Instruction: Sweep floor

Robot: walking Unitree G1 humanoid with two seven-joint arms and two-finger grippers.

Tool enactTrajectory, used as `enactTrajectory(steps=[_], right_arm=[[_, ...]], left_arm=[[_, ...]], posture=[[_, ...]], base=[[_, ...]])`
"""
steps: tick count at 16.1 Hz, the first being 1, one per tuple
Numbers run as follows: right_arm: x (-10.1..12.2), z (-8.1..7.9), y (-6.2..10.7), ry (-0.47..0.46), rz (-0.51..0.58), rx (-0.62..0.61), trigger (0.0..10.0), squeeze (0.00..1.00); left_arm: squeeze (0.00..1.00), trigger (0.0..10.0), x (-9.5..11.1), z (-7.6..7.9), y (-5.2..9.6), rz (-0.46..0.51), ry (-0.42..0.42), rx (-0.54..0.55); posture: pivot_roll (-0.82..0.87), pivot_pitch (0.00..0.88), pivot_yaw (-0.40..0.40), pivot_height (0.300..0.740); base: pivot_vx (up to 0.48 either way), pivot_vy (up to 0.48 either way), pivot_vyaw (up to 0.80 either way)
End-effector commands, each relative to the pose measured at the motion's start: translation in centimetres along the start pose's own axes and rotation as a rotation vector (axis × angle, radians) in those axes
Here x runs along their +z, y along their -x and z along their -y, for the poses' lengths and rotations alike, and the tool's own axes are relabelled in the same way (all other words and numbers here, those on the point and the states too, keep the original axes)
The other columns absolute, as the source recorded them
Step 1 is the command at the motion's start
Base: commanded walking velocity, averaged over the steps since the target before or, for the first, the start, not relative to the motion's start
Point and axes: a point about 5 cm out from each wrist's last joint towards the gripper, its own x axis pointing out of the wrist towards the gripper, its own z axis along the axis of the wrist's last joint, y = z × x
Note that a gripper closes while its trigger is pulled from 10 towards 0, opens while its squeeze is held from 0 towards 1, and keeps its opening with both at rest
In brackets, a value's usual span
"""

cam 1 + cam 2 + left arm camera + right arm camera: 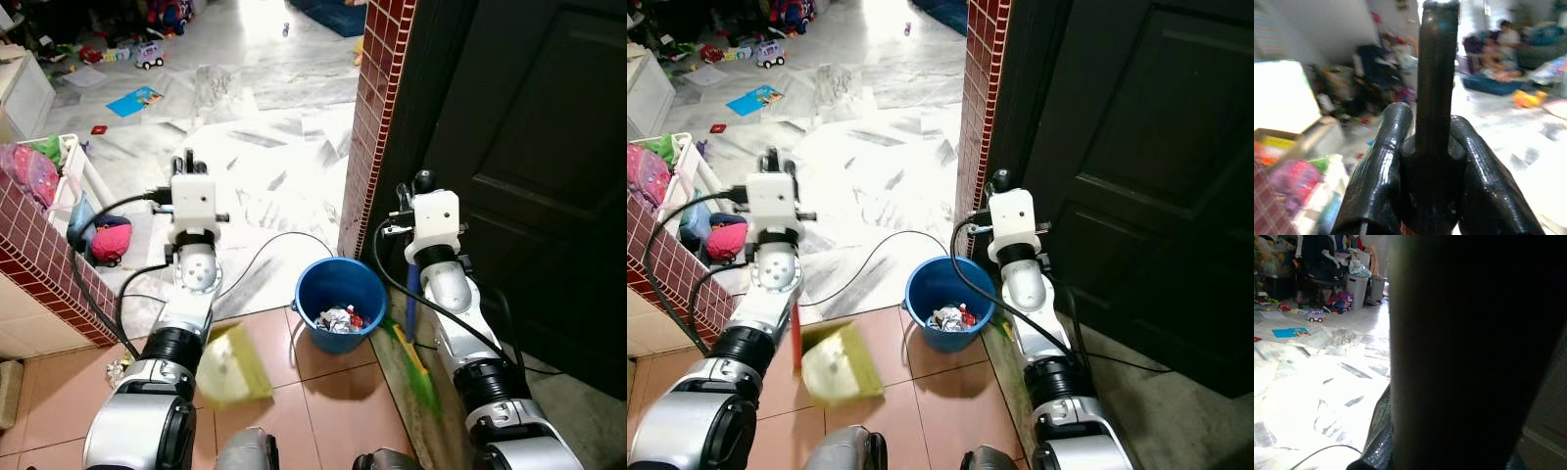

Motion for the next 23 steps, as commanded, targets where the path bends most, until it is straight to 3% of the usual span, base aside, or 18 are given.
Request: enactTrajectory(steps=[1, 3, 5, 9, 12, 15, 19, 23], right_arm=[[0.8, -0.6, -0.4, -0.017, 0.043, 0.028, 10.0, 0.00], [1.4, -1.4, -0.9, -0.012, 0.063, 0.062, 10.0, 0.00], [1.6, -1.7, -1.3, -0.012, 0.062, 0.054, 10.0, 0.00], [0.8, -1.1, -0.2, -0.032, 0.032, 0.013, 10.0, 0.00], [-0.4, 0.6, 0.6, -0.077, -0.031, -0.073, 10.0, 0.00], [0.4, 1.3, 1.1, -0.092, -0.005, -0.114, 10.0, 0.00], [0.4, 1.0, 0.8, -0.101, -0.008, -0.091, 10.0, 0.00], [1.1, 0.2, -0.1, -0.096, 0.005, -0.031, 10.0, 0.00]], left_arm=[[0.00, 10.0, -1.9, 0.7, 1.1, -0.111, 0.079, -0.006], [0.00, 10.0, -2.5, 1.3, 2.1, -0.109, 0.114, -0.043], [0.00, 10.0, -3.0, 1.6, 2.5, -0.166, 0.223, -0.075], [0.00, 10.0, -5.1, 2.7, 4.7, -0.275, 0.223, -0.157], [0.00, 10.0, -5.4, 2.8, 5.7, -0.277, 0.243, -0.190], [0.00, 10.0, -5.3, 2.9, 6.7, -0.281, 0.264, -0.232], [0.00, 10.0, -4.0, 4.2, 7.3, -0.220, 0.216, -0.320], [0.00, 10.0, -3.6, 3.3, 7.0, -0.219, 0.210, -0.274]], posture=[[0.01, 0.000, 0.007, 0.740], [0.02, 0.000, 0.020, 0.740], [0.01, 0.000, 0.033, 0.740], [-0.03, 0.000, 0.065, 0.740], [-0.05, 0.000, 0.069, 0.740], [-0.07, 0.000, 0.073, 0.740], [-0.04, 0.000, 0.058, 0.740], [-0.01, 0.000, 0.018, 0.740]], base=[[0.000, 0.000, 0.00], [0.000, 0.000, 0.00], [0.000, 0.000, 0.00], [0.000, 0.000, 0.00], [0.000, 0.000, -0.45], [0.000, 0.293, -0.50], [0.000, 0.480, 0.00], [0.000, 0.480, 0.00]])
